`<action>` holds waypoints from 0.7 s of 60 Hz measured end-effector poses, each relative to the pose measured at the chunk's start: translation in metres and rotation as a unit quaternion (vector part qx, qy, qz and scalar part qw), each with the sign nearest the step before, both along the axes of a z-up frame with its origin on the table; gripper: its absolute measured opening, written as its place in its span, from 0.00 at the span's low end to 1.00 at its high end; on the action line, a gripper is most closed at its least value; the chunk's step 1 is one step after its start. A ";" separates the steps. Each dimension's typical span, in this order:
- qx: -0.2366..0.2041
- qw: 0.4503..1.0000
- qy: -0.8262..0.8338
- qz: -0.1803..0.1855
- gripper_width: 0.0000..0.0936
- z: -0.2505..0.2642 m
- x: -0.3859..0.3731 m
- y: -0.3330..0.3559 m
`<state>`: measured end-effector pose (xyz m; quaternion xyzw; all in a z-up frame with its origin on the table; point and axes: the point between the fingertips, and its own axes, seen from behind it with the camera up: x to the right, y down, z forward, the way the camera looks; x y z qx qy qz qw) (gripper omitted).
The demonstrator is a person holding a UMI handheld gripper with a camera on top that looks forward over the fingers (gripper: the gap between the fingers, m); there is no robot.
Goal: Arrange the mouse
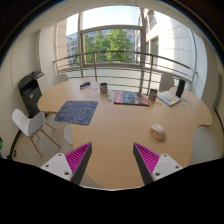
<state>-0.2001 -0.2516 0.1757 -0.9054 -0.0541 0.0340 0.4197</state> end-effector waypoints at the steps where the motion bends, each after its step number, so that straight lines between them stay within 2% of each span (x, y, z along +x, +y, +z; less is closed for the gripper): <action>1: 0.001 1.000 -0.002 -0.004 0.91 -0.009 0.010 0.004; 15: -0.022 0.998 -0.034 -0.052 0.92 -0.118 0.148 0.051; 30: 0.000 0.996 -0.053 -0.077 0.92 -0.172 0.231 0.153; 42: 0.009 0.996 -0.057 -0.068 0.91 -0.189 0.250 0.204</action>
